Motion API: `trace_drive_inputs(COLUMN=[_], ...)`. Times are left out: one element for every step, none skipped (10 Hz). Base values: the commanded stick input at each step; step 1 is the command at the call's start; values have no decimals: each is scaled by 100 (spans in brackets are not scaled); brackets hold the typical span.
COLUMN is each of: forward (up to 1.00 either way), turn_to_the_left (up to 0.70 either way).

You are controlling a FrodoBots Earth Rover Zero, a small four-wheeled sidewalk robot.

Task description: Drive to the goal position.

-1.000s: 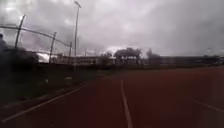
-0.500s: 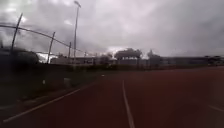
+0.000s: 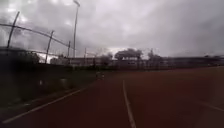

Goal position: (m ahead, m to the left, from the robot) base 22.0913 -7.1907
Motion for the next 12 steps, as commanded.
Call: trace_drive_inputs(forward=[50, 50, 50, 50, 50, 50, 50, 50, 50, 50, 50, 50], turn_to_the_left=[0, 0, 0, 0, 0, 0, 0, 0, 0, 0, 0, 0])
